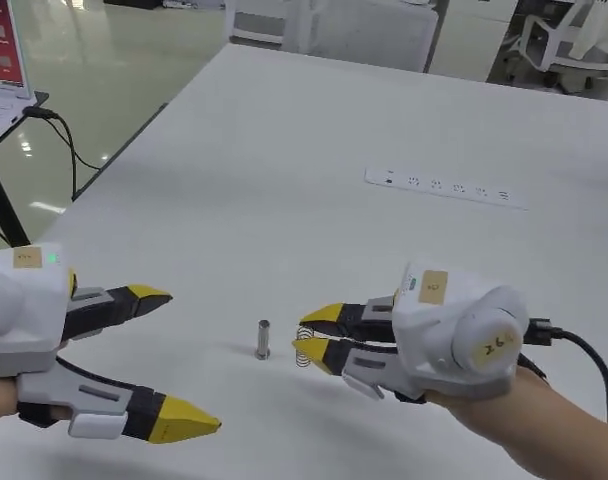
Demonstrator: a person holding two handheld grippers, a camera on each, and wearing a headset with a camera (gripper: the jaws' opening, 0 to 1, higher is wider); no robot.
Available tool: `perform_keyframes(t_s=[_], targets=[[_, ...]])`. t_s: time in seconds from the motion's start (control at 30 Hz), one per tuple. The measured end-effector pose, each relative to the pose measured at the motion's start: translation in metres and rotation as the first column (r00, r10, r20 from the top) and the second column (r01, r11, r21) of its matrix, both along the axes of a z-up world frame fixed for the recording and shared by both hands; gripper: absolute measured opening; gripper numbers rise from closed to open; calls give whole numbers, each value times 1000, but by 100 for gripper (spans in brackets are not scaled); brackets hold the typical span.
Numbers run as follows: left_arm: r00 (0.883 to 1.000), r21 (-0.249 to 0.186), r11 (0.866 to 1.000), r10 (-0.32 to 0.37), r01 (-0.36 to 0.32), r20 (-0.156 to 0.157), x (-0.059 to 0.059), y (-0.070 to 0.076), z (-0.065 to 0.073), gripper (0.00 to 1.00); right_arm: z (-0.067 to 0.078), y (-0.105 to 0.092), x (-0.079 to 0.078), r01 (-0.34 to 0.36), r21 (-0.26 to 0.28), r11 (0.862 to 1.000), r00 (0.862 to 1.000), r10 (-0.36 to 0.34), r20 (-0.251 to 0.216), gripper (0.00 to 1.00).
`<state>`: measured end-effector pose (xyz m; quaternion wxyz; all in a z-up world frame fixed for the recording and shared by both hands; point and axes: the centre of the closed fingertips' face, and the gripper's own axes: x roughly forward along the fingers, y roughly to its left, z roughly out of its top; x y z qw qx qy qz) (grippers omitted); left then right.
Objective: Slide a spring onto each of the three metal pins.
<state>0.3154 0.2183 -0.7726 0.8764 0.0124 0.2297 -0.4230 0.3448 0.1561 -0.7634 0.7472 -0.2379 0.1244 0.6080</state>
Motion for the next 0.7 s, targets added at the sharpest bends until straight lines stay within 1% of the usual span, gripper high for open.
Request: perform_keyframes(t_s=[0.2,0.3,0.4,0.5,0.53,0.6,0.7], targets=[[1000,3,1000,1,-1,-2,0,1,-1,98,7,14,9,15,34,999,1000,-15,-10,8],[1000,3,1000,1,-1,-3,-1,1,-1,98,10,20,16,46,59,997,999,-44,-25,8],[1000,1,1000,2,-2,-1,-1,0,-1,98,14,23,22,74,83,994,997,-72,-30,8],[1000,2,1000,2,-2,-5,-1,0,-1,98,15,26,26,94,93,991,995,-91,-39,8],[1000,3,1000,2,-2,-4,-1,0,-1,98,15,27,28,104,98,990,994,-99,-49,8],[1000,2,1000,2,-2,-2,0,0,-1,98,16,29,30,116,111,987,992,-109,-65,8],[1000,2,1000,5,-5,0,0,1,0,98,16,30,30,120,114,986,991,-113,-70,8]])
